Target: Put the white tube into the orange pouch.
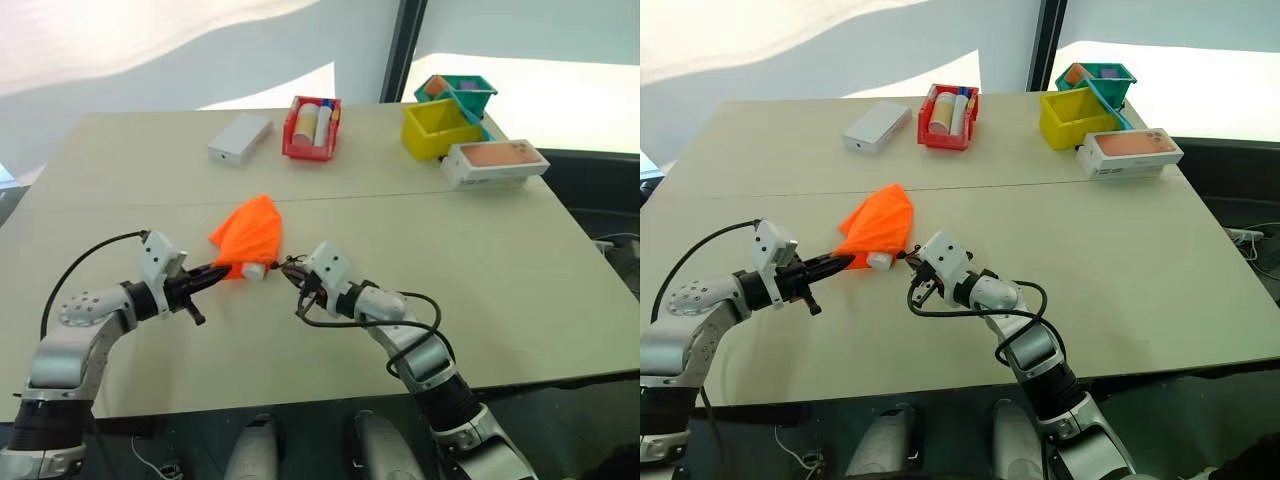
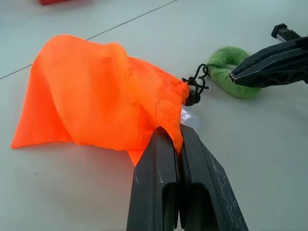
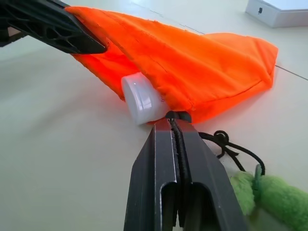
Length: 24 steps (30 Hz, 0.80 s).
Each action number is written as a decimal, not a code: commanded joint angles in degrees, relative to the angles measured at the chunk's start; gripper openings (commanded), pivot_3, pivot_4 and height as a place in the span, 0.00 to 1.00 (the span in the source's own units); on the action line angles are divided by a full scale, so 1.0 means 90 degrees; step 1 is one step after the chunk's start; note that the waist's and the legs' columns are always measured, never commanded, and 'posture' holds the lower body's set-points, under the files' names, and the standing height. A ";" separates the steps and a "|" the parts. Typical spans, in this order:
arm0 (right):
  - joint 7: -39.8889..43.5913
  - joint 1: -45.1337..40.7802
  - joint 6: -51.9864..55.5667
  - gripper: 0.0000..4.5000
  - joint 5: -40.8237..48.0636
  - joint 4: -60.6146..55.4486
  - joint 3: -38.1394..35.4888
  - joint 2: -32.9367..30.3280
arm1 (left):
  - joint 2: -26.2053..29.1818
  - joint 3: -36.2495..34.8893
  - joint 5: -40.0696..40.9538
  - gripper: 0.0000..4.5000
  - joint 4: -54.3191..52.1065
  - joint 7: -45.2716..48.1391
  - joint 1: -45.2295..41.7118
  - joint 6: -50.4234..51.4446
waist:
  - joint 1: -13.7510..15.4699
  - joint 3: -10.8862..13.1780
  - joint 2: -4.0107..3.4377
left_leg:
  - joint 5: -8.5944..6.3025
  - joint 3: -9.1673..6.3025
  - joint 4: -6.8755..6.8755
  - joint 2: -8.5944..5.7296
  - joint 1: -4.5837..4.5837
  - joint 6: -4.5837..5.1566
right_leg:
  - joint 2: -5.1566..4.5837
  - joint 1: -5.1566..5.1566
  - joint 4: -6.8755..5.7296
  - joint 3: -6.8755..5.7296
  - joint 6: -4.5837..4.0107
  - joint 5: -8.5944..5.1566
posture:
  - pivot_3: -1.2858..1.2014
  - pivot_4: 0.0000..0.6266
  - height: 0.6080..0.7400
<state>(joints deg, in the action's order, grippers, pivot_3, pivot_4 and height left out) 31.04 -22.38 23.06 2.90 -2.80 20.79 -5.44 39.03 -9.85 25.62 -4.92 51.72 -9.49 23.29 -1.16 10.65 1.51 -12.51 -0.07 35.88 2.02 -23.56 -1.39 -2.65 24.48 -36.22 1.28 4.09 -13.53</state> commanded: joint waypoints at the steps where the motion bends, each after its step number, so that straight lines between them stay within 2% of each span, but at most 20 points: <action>1: 0.0274 -0.0162 0.0247 0.01 0.0197 -0.0335 0.0158 0.0058 | -0.0151 0.0047 0.0053 0.00 0.0064 -0.0005 -0.0188 -0.0087 | 0.0002 0.0000 0.0000 | 0.0000 0.0000 0.0000 0.0000 0.0000 0.0000 | 0.0000 0.0000 0.0000 0.0000 0.0000 0.0000 | 0.52 0.24 1.00; 7: 0.0218 -0.0520 0.0160 0.01 0.0056 0.0286 0.0390 0.0469 | -0.0250 0.0106 0.0090 0.00 0.0318 0.0174 -0.0448 0.0003 | -0.0011 -0.0001 0.0001 | 0.0000 -0.0002 0.0002 -0.0001 0.0000 0.0000 | 0.0005 -0.0001 -0.0001 -0.0001 -0.0001 0.0002 | 0.52 0.24 1.00; 15: -0.0925 -0.1148 -0.0458 0.01 -0.0379 0.1996 0.0088 0.1279 | -0.0141 0.0250 0.0043 0.00 0.0108 0.0374 -0.0348 0.0053 | -0.0010 0.0000 0.0000 | 0.0000 0.0000 -0.0001 0.0000 -0.0001 0.0000 | 0.0003 0.0000 0.0000 -0.0001 -0.0001 0.0002 | 0.52 0.24 1.00; 24: -0.1632 -0.1436 -0.1138 0.01 -0.0497 0.2682 -0.0242 0.1555 | -0.0020 0.0317 -0.0016 0.00 -0.0182 0.0446 0.0034 0.0024 | -0.0027 0.0000 0.0001 | 0.0000 -0.0003 -0.0002 0.0001 -0.0001 0.0000 | 0.0000 0.0001 0.0000 0.0000 -0.0002 0.0003 | 0.52 0.24 1.00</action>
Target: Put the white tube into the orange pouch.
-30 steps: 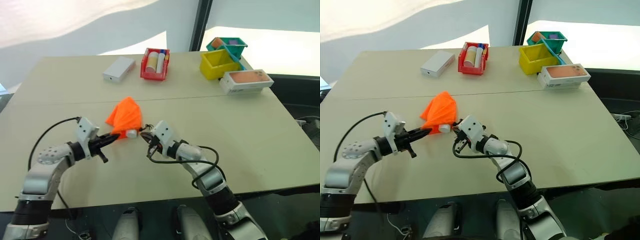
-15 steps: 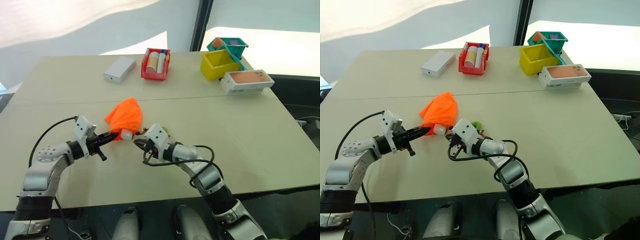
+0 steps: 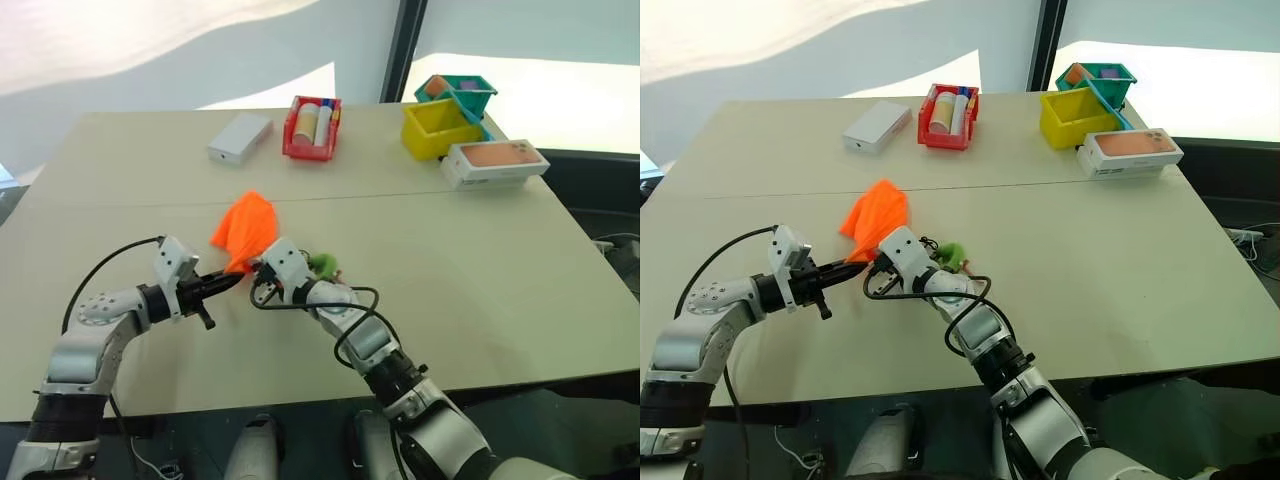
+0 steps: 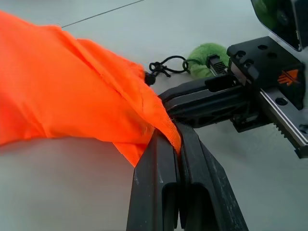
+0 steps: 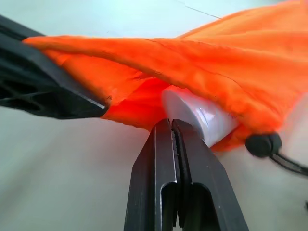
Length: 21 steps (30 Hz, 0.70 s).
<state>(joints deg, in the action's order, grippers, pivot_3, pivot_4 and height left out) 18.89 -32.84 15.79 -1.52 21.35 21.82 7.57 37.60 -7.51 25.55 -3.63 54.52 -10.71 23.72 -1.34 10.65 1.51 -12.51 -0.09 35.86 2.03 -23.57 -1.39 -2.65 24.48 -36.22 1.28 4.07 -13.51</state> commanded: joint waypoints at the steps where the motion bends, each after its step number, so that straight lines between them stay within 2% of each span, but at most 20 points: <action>1: -0.0277 -0.0277 -0.0395 0.01 0.0004 0.0028 -0.0352 0.0131 | 0.0157 0.0101 -0.0047 0.00 -0.0357 0.0149 0.0223 -0.0056 | -0.0035 0.0000 0.0000 | 0.0000 0.0001 -0.0001 0.0000 0.0000 0.0000 | 0.0000 0.0001 0.0000 0.0000 0.0000 0.0000 | 0.52 0.24 1.00; 6: 0.0520 -0.0021 -0.0522 0.01 0.0088 -0.0560 -0.0058 -0.0183 | 0.0092 0.0100 -0.0130 0.00 -0.0376 0.0005 0.0335 -0.0163 | -0.0134 0.0000 0.0000 | 0.0000 0.0002 -0.0017 0.0000 0.0001 0.0000 | -0.0002 0.0005 0.0000 0.0002 0.0000 0.0000 | 0.52 0.24 1.00; 11: 0.1136 0.0489 -0.0292 0.01 -0.0037 -0.1569 0.0059 -0.1063 | 0.0219 -0.0096 -0.0162 0.00 -0.0229 0.0005 0.0423 -0.0296 | -0.0126 0.0000 0.0000 | 0.0000 0.0000 -0.0024 0.0000 0.0002 0.0001 | 0.0002 0.0008 0.0001 0.0000 0.0003 -0.0002 | 0.52 0.24 1.00; 15: 0.1669 0.0823 0.0080 0.01 0.0114 -0.2452 -0.0015 -0.1782 | 0.0238 -0.0546 0.0106 0.00 -0.0030 -0.0149 0.0298 -0.0178 | -0.0123 0.0001 0.0000 | 0.0000 0.0001 -0.0021 -0.0001 0.0002 0.0001 | 0.0001 0.0008 0.0001 0.0000 0.0003 -0.0002 | 0.52 0.24 1.00; 18: 0.1848 0.0919 0.0507 0.20 0.0188 -0.2885 -0.0107 -0.2100 | 0.0437 -0.0794 0.0107 0.00 0.0182 -0.0086 0.0296 -0.0181 | -0.0142 0.0001 0.0000 | 0.0000 0.0001 -0.0022 0.0000 0.0005 0.0001 | 0.0008 0.0008 0.0000 0.0001 0.0001 -0.0002 | 0.52 0.24 1.00; 19: 0.1858 0.0927 0.0591 0.30 0.0158 -0.2971 -0.0112 -0.2177 | 0.0494 -0.0816 0.0084 0.00 0.0226 -0.0052 0.0318 -0.0206 | -0.0141 0.0001 0.0000 | 0.0000 0.0001 -0.0023 0.0001 0.0007 0.0001 | 0.0010 0.0008 0.0000 0.0001 0.0001 -0.0002 | 0.52 0.24 1.00; 21: 0.1841 0.0917 0.0651 0.56 0.0097 -0.3041 -0.0087 -0.2242 | 0.0542 -0.0806 0.0069 0.00 0.0256 -0.0009 0.0357 -0.0249 | -0.0127 0.0000 0.0000 | 0.0000 -0.0002 -0.0026 0.0003 0.0008 0.0001 | 0.0013 0.0008 -0.0001 -0.0001 0.0001 -0.0002 | 0.52 0.24 1.00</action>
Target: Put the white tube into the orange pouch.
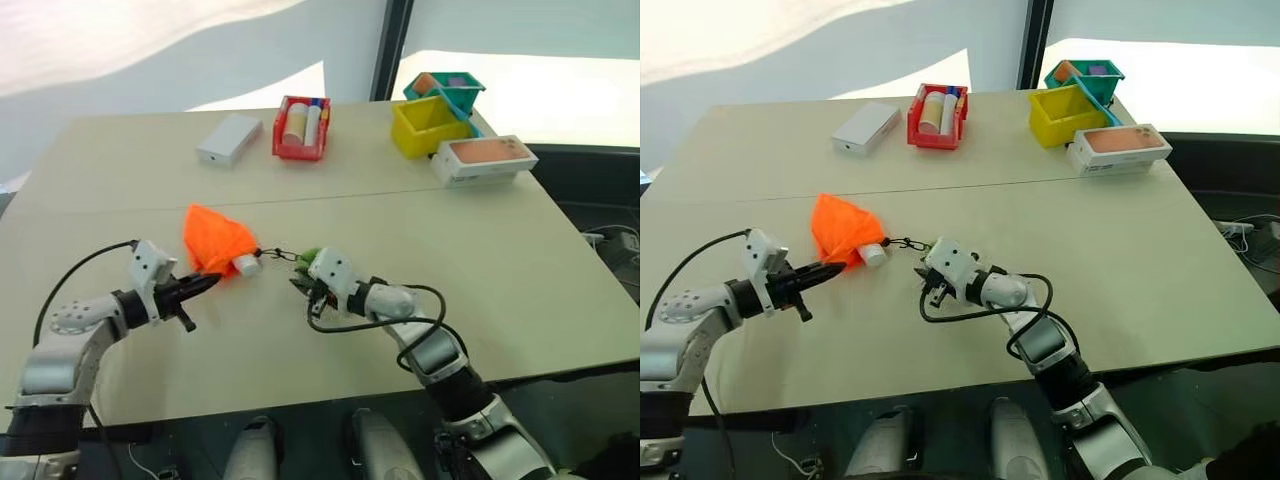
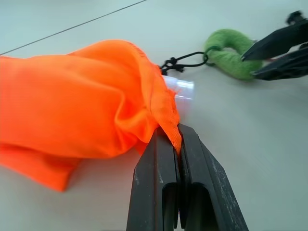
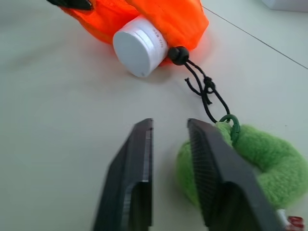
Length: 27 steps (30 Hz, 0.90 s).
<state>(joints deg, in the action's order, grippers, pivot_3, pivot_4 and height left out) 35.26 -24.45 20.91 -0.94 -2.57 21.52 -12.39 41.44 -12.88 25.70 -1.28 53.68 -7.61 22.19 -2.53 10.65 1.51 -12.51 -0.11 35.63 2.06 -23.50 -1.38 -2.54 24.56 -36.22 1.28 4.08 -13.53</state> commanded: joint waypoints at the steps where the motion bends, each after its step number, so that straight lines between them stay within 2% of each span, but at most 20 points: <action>1: 0.0001 -0.0031 0.0067 0.65 -0.0005 -0.0378 -0.0038 -0.0036 | 0.0124 -0.0201 0.0055 0.00 0.0002 0.0094 0.0021 -0.0093 | 0.0009 0.0000 0.0000 | 0.0000 0.0000 0.0000 0.0000 0.0000 0.0000 | 0.0000 0.0000 0.0000 0.0000 0.0000 0.0000 | 0.52 0.24 1.00; 10: -0.0230 -0.0293 -0.0236 0.65 -0.0258 0.0049 0.0155 0.0269 | 0.0004 -0.0513 0.0404 0.00 0.0213 -0.0096 -0.0138 0.0124 | 0.0008 -0.0001 0.0001 | 0.0000 0.0004 0.0002 -0.0003 -0.0001 0.0000 | -0.0006 0.0000 0.0002 0.0001 0.0000 0.0000 | 0.52 0.24 1.00; 22: -0.0405 -0.0127 0.0430 0.65 -0.0627 0.0077 0.0083 -0.0140 | -0.0191 -0.0166 0.0494 0.00 -0.0357 -0.0181 -0.0003 0.0320 | 0.0019 -0.0001 0.0002 | 0.0000 0.0008 0.0003 -0.0006 -0.0002 0.0000 | -0.0013 -0.0002 0.0002 0.0002 0.0000 0.0000 | 0.52 0.24 1.00; 25: -0.0493 -0.0144 0.0415 0.46 -0.0766 0.0128 0.0111 -0.0213 | -0.0291 -0.0041 0.0481 0.00 -0.0467 -0.0177 0.0018 0.0357 | 0.0017 -0.0001 0.0003 | 0.0000 0.0006 0.0003 -0.0006 -0.0001 0.0000 | -0.0009 -0.0002 0.0001 0.0002 0.0000 0.0001 | 0.52 0.24 1.00; 27: -0.0489 -0.0112 0.0400 0.24 -0.0790 0.0047 0.0078 -0.0306 | -0.0331 -0.0001 0.0469 0.00 -0.0488 -0.0191 -0.0001 0.0375 | 0.0018 -0.0002 0.0003 | 0.0000 0.0006 0.0004 -0.0006 -0.0001 0.0000 | -0.0009 -0.0003 0.0001 0.0002 0.0000 0.0001 | 0.52 0.24 1.00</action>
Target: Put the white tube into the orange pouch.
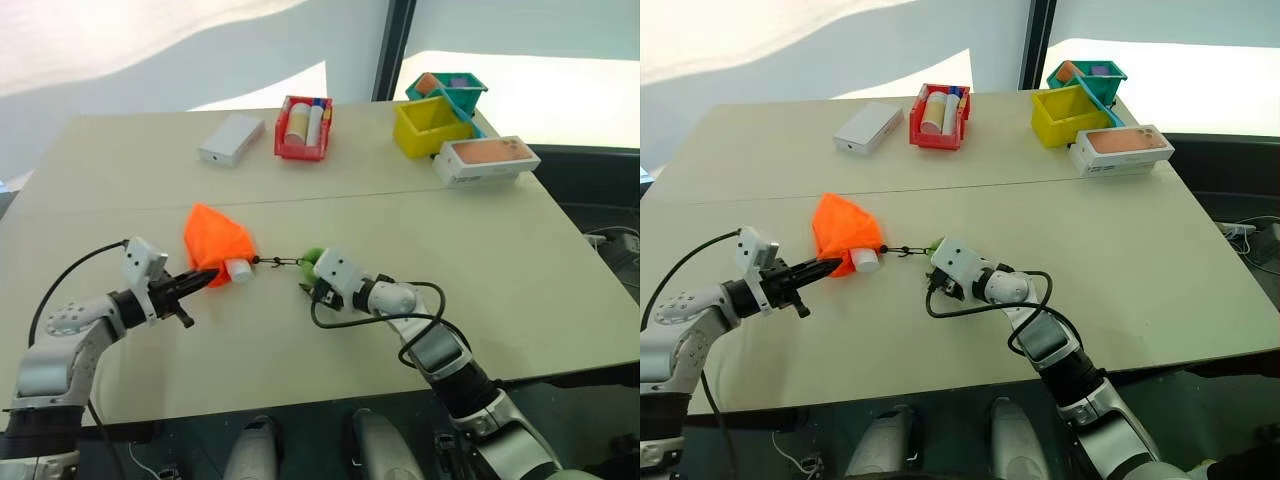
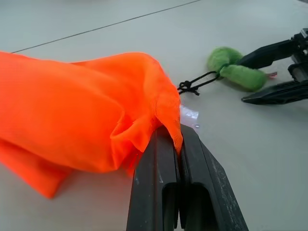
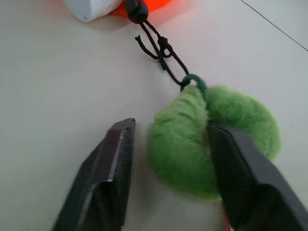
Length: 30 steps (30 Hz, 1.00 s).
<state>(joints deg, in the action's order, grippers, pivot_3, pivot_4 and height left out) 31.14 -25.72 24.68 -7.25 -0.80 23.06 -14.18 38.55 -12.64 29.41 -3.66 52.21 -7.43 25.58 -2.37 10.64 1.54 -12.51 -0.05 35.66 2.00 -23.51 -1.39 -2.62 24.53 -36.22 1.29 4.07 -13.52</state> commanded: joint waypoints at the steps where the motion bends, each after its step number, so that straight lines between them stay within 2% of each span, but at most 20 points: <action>1: -0.0015 0.0064 0.0001 0.14 -0.0084 -0.0232 -0.0145 -0.0176 | -0.0023 -0.0007 0.0052 0.00 -0.0224 -0.0027 -0.0037 0.0001 | 0.0001 -0.0001 0.0001 | 0.0000 0.0001 0.0001 0.0000 0.0000 0.0000 | 0.0000 0.0000 0.0000 0.0000 0.0000 0.0000 | 0.52 0.24 1.00; 2: 0.0043 0.0149 0.0024 0.01 -0.0051 -0.0381 -0.0237 -0.0309 | -0.0034 0.0029 0.0048 0.00 -0.0225 -0.0012 -0.0056 0.0001 | 0.0001 -0.0001 0.0001 | 0.0000 0.0000 0.0001 0.0000 0.0000 0.0000 | 0.0000 0.0000 0.0000 0.0000 0.0000 0.0000 | 0.52 0.24 1.00; 4: 0.0276 0.0406 0.0080 0.01 0.0189 -0.0785 -0.0499 -0.0587 | -0.0048 0.0093 0.0045 0.00 -0.0224 0.0020 -0.0099 0.0010 | 0.0051 -0.0001 0.0001 | 0.0000 -0.0001 0.0001 -0.0001 0.0000 0.0000 | 0.0000 -0.0001 0.0000 -0.0001 0.0001 -0.0001 | 0.52 0.24 1.00; 8: 0.1343 0.1490 0.0305 0.01 0.1834 -0.2301 -0.1732 -0.1260 | -0.0019 0.0247 0.0042 0.00 -0.0262 0.0145 -0.0180 0.0043 | 0.0210 0.0000 0.0001 | 0.0000 -0.0001 0.0002 -0.0010 -0.0005 0.0000 | -0.0007 -0.0009 0.0011 0.0001 0.0013 -0.0008 | 0.52 0.24 1.00; 12: 0.1926 0.2322 0.1000 0.01 0.3112 -0.3247 -0.2746 -0.1902 | 0.0052 0.0401 0.0056 0.00 -0.0282 0.0315 -0.0276 0.0114 | 0.0184 0.0000 0.0001 | 0.0000 -0.0001 0.0009 -0.0012 -0.0009 0.0000 | -0.0012 -0.0011 0.0013 0.0002 0.0017 -0.0011 | 0.52 0.24 1.00; 15: 0.2105 0.2734 0.1145 0.01 0.3464 -0.3589 -0.2907 -0.2251 | 0.0109 0.0554 0.0054 0.00 -0.0341 0.0485 -0.0401 0.0206 | 0.0160 0.0000 0.0002 | -0.0001 0.0000 0.0013 -0.0007 0.0000 -0.0001 | -0.0007 -0.0013 0.0012 0.0002 0.0017 -0.0011 | 0.52 0.24 1.00; 20: 0.1817 0.2744 0.0988 0.01 0.3325 -0.3541 -0.2599 -0.2230 | 0.0422 0.0648 0.0155 0.00 -0.0468 0.0881 -0.0438 0.0461 | 0.0152 0.0000 0.0001 | -0.0001 -0.0001 0.0012 0.0000 0.0003 -0.0001 | 0.0001 -0.0010 0.0012 0.0001 0.0021 -0.0014 | 0.52 0.24 1.00; 23: 0.1681 0.2546 0.0768 0.00 0.3121 -0.3230 -0.2337 -0.2152 | 0.0859 0.0501 0.0375 0.19 -0.0629 0.1256 -0.0249 0.0786 | 0.0136 0.0001 0.0002 | -0.0001 0.0002 0.0011 -0.0001 0.0000 -0.0001 | -0.0002 -0.0007 0.0015 0.0002 0.0017 -0.0012 | 0.52 0.24 1.00; 25: 0.1583 0.2438 0.0582 0.00 0.2851 -0.3002 -0.2151 -0.2176 | 0.1005 0.0419 0.0460 0.42 -0.0689 0.1316 -0.0163 0.0865 | 0.0151 0.0003 -0.0001 | -0.0001 0.0005 0.0009 -0.0002 -0.0001 -0.0001 | -0.0007 -0.0006 0.0017 0.0003 0.0015 -0.0011 | 0.52 0.24 1.00; 29: 0.1407 0.2126 0.0137 0.00 0.2309 -0.2595 -0.1789 -0.2179 | 0.0888 0.0376 0.0221 0.87 -0.0741 0.0976 -0.0084 0.0573 | 0.0186 0.0003 -0.0001 | -0.0001 0.0004 0.0012 -0.0006 -0.0006 -0.0001 | -0.0016 -0.0006 0.0021 0.0002 0.0010 -0.0008 | 0.52 0.24 1.00; 30: 0.1419 0.2073 0.0118 0.00 0.2315 -0.2596 -0.1770 -0.2171 | 0.0850 0.0383 0.0216 0.87 -0.0787 0.0911 -0.0048 0.0562 | 0.0183 0.0003 -0.0001 | -0.0001 0.0005 0.0013 -0.0007 -0.0007 -0.0001 | -0.0019 -0.0005 0.0021 0.0002 0.0010 -0.0009 | 0.52 0.24 1.00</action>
<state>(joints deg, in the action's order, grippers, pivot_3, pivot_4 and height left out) 44.13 -6.14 27.39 13.90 -23.17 7.27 -33.84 46.47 -7.88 31.62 -8.61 61.16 -8.14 31.75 -0.72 10.67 1.53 -12.52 0.00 35.79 1.94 -23.58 -1.40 -2.80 24.48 -36.03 1.31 4.16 -13.60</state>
